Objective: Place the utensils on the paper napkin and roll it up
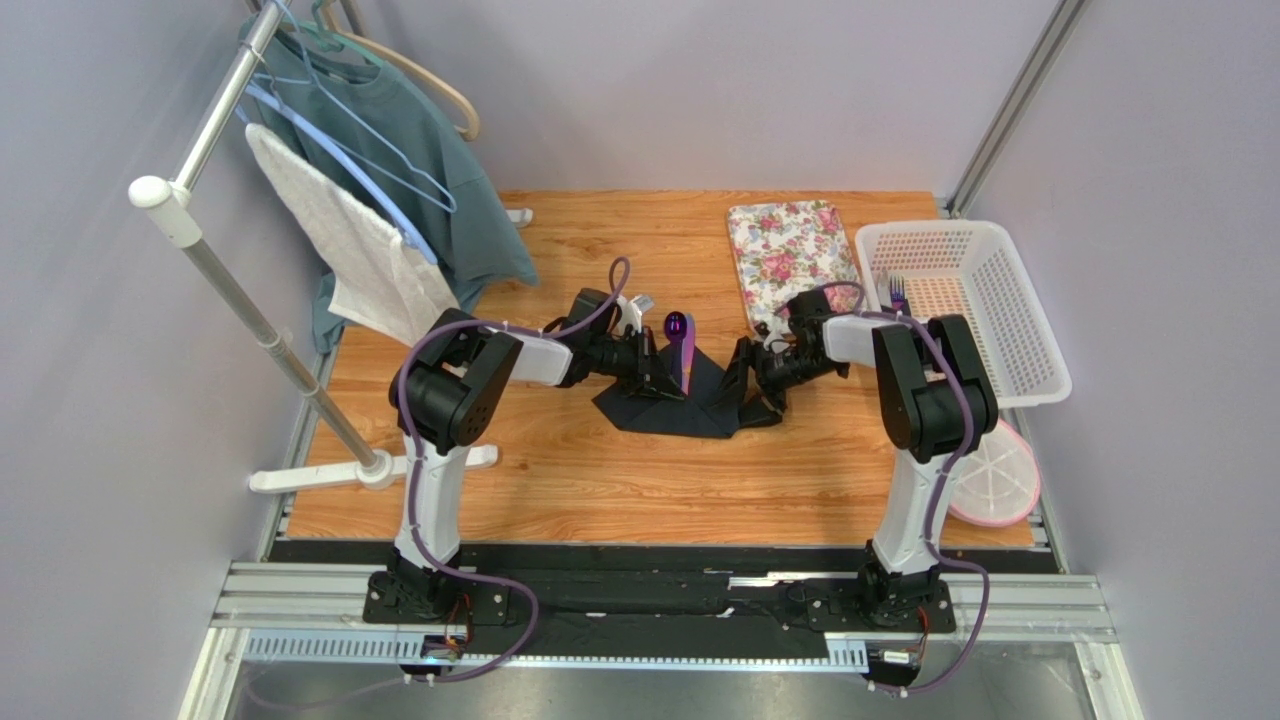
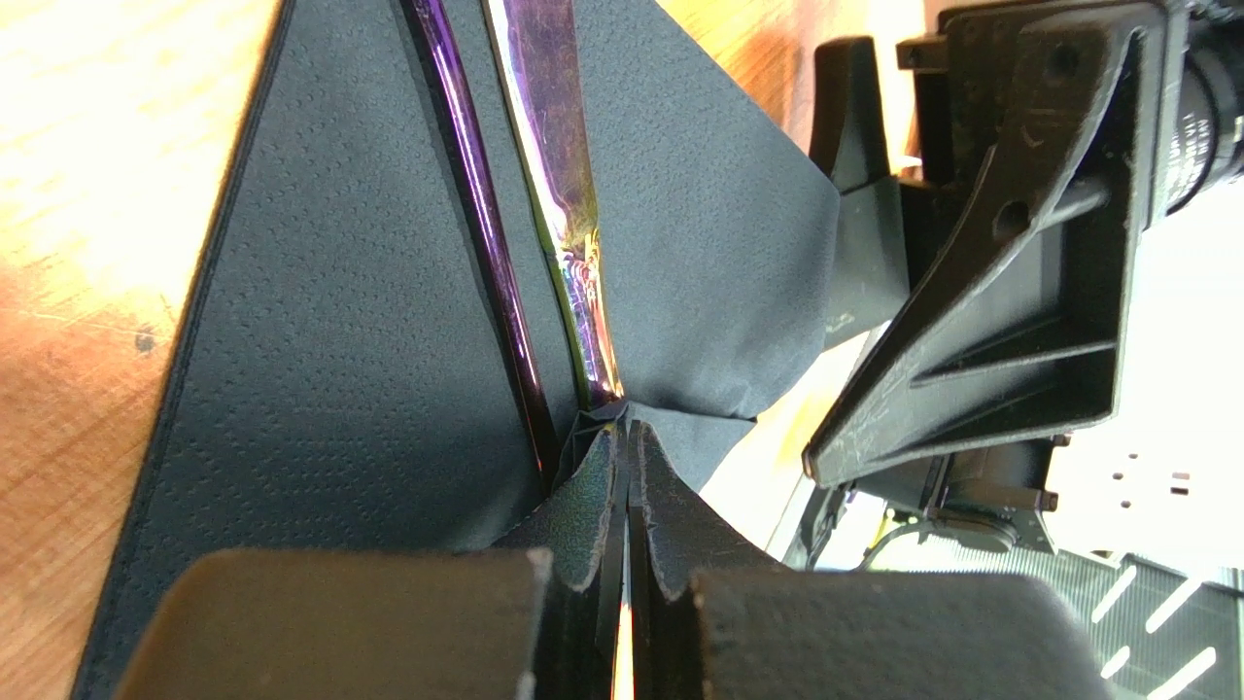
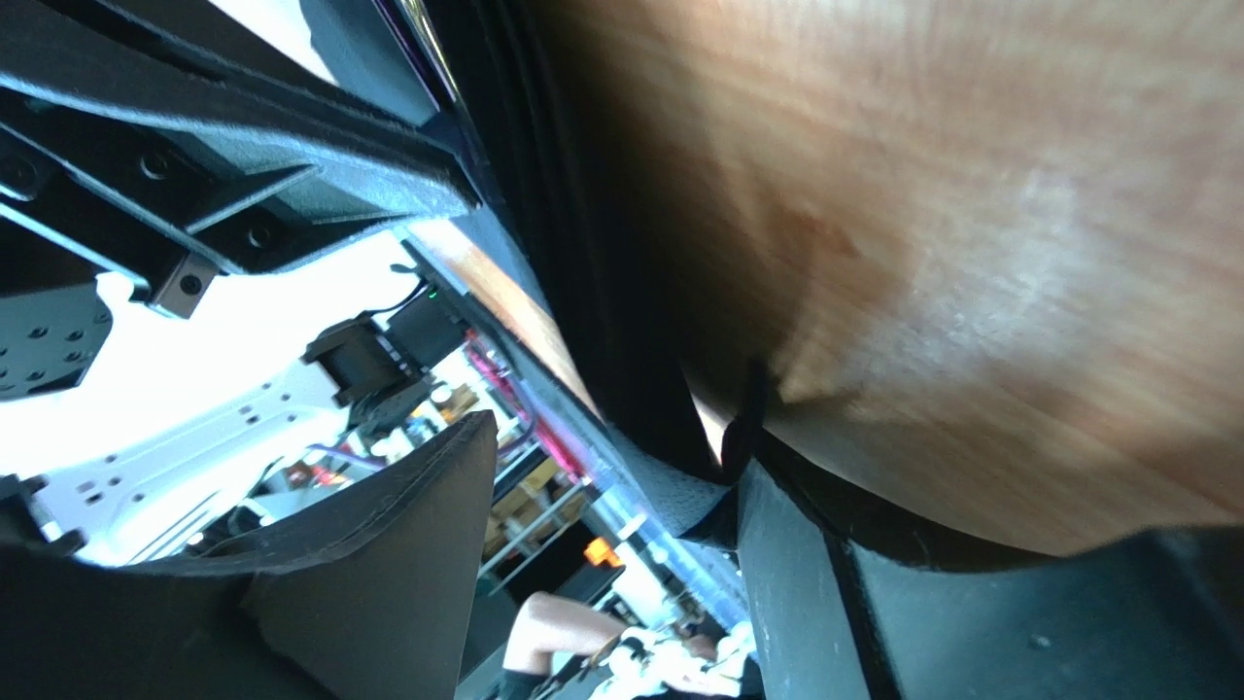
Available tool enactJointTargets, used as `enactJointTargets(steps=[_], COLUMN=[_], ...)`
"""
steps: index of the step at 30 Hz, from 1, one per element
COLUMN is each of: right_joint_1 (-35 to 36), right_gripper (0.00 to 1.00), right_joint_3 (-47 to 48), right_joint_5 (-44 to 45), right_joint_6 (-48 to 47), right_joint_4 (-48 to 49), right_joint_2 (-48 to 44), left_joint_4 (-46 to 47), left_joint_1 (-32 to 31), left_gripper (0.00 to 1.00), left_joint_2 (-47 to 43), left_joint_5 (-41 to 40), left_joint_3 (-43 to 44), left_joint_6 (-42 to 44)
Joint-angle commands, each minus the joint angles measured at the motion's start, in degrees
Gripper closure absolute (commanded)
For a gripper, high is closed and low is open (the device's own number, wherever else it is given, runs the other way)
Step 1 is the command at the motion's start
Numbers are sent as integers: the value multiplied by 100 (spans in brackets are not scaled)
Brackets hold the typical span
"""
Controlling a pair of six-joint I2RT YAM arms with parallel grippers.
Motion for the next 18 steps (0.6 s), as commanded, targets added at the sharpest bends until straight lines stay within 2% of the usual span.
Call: enactJointTargets(steps=[1, 4, 18], right_joint_1=[-59, -120, -340], right_gripper=[33, 31, 42], right_joint_3=[-187, -275, -926], right_joint_5=[-436, -490, -445], right_joint_6=[334, 492, 1582], right_joint_4=[282, 458, 1996], right_joint_2=[-260, -347, -928], left_joint_4=[132, 132, 185], left_joint_1=[25, 25, 34], left_gripper=[100, 100, 100], left_joint_2=[36, 45, 54], left_joint_5=[-103, -103, -85], left_joint_3=[-20, -20, -29], left_joint_6=[27, 27, 9])
